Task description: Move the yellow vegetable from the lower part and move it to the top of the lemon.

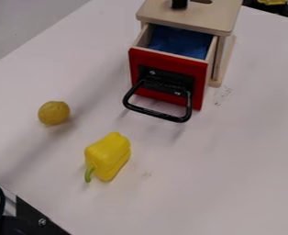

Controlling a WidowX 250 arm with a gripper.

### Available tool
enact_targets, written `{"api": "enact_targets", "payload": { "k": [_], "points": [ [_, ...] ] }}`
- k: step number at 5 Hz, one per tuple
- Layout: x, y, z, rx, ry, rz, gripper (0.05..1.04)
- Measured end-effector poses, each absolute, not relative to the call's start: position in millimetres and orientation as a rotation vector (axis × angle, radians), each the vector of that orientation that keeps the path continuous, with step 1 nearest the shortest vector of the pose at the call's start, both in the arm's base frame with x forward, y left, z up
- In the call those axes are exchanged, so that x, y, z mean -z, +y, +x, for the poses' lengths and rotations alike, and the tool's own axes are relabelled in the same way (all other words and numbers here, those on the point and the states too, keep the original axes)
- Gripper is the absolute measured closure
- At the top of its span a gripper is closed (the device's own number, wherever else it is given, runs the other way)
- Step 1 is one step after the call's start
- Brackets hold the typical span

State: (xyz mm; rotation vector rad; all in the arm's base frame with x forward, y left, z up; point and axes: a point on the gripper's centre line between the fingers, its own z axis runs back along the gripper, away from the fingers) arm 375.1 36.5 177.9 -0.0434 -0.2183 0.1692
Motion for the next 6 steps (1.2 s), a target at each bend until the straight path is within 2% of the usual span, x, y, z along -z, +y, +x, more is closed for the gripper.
{"api": "enact_targets", "payload": {
  "k": [2, 3, 4, 6],
  "points": [
    [-147, 35, 367, -0.183, -0.135, -0.034, 0.084],
    [-132, 20, 362, -0.171, -0.102, -0.031, 0.084],
    [-113, 0, 338, -0.126, -0.049, -0.003, 0.084],
    [-119, -11, 261, -0.126, -0.075, -0.023, 0.084]
  ]
}}
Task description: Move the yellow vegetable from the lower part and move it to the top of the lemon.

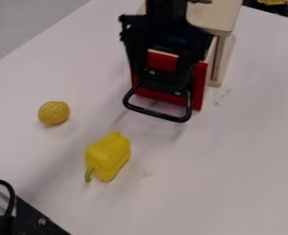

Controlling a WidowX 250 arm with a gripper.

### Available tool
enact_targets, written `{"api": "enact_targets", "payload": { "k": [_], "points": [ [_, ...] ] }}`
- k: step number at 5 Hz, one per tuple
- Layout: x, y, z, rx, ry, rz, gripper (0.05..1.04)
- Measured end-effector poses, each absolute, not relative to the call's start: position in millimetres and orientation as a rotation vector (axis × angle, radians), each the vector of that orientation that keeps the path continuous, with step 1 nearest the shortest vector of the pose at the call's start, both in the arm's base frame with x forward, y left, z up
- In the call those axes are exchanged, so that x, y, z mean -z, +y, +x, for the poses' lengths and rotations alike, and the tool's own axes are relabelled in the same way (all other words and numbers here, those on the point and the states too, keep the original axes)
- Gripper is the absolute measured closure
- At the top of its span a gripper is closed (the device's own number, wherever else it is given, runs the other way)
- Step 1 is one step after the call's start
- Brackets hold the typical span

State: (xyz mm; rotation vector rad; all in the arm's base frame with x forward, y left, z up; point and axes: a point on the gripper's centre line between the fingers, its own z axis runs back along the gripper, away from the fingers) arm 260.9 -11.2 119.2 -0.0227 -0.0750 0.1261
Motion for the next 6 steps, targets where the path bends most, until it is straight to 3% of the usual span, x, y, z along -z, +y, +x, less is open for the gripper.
{"api": "enact_targets", "payload": {
  "k": [1, 2, 4, 6],
  "points": [
    [-117, -7, 231, -0.118, -0.095, -0.032, 0.084],
    [-90, 1, 209, -0.109, -0.09, 0.008, 0.084],
    [-45, 33, 203, -0.077, -0.077, 0.101, 0.084],
    [-6, 42, 201, -0.061, -0.001, 0.096, 0.084]
  ]
}}
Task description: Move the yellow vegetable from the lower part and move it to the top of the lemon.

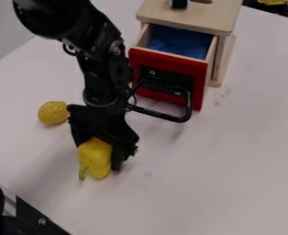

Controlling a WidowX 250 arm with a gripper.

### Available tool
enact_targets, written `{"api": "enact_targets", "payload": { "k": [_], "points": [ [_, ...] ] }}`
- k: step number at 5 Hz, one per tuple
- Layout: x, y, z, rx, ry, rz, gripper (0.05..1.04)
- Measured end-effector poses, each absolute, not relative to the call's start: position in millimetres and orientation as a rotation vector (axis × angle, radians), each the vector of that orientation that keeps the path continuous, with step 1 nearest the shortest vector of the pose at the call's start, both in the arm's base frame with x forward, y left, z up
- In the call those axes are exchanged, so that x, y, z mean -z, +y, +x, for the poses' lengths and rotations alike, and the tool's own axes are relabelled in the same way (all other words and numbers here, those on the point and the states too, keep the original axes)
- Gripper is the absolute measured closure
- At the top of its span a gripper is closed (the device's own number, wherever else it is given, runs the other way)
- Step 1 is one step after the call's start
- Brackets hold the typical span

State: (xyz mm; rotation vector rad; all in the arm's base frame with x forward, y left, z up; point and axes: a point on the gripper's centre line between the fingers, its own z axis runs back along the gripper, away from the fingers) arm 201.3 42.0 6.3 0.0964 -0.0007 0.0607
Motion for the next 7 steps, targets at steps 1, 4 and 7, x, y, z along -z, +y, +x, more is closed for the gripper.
{"api": "enact_targets", "payload": {
  "k": [1, 4, 7],
  "points": [
    [-3, 39, 198, -0.053, 0.007, 0.076, 0.134],
    [-80, 35, 223, -0.077, -0.138, 0.042, 0.242],
    [-101, 43, 328, -0.176, -0.189, 0.012, 0.242]
  ]
}}
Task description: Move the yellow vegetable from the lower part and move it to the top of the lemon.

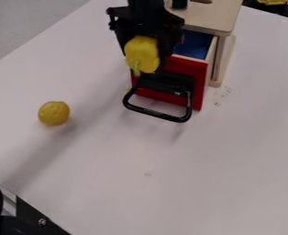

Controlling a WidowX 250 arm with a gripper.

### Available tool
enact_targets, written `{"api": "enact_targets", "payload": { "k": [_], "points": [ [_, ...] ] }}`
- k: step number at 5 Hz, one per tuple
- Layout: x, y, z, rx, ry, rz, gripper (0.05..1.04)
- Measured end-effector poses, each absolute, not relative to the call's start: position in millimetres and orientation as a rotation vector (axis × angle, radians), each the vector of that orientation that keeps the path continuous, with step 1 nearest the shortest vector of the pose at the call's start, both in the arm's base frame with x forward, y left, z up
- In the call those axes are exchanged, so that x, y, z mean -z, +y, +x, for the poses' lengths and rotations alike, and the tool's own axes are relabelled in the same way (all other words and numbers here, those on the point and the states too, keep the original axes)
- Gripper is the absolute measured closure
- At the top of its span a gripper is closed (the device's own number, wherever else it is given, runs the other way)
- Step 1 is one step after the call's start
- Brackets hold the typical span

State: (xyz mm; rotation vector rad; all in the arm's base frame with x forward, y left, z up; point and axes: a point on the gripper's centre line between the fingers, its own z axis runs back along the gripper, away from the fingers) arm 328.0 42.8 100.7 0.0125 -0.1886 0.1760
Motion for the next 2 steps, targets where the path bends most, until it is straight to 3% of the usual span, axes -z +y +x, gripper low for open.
{"api": "enact_targets", "payload": {
  "k": [2],
  "points": [
    [-101, 83, 331, -0.272, -0.194, 0.066, 0.242]
  ]
}}
